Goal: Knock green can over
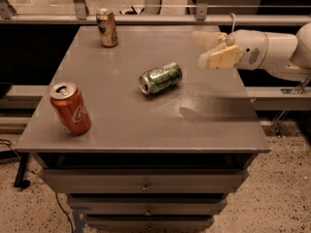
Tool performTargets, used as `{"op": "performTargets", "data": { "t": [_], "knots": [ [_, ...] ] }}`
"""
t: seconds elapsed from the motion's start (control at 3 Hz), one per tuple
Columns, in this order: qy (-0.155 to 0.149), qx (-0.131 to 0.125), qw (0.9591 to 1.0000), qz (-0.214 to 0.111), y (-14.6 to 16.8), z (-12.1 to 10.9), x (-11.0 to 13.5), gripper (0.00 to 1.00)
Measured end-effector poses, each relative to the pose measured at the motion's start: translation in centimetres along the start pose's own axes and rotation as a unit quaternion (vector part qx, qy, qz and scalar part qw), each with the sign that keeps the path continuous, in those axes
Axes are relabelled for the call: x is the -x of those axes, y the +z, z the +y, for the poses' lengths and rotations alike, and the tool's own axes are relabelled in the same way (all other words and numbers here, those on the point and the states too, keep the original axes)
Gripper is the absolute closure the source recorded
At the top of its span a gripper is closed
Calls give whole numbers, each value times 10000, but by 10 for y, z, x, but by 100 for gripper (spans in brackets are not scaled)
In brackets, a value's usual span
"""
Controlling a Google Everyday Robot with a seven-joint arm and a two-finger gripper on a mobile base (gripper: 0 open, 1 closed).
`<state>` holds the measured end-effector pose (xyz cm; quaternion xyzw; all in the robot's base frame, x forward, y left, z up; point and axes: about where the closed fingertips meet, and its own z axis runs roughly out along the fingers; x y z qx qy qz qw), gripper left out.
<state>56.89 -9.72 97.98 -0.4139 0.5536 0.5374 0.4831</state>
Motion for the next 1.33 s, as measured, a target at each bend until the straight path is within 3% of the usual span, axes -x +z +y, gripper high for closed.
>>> {"op": "performTargets", "data": {
  "t": [0.33, 0.67, 1.0, 1.33],
  "knots": [
    [-81, -84, 9999, 44, -11, 6, -1, 0],
    [-217, -218, 9995, 117, -26, -6, -11, 0],
    [-598, -339, 9975, 145, -44, -26, -16, 0],
    [-1078, -497, 9925, 280, -66, -44, -8, 0]
  ]
}}
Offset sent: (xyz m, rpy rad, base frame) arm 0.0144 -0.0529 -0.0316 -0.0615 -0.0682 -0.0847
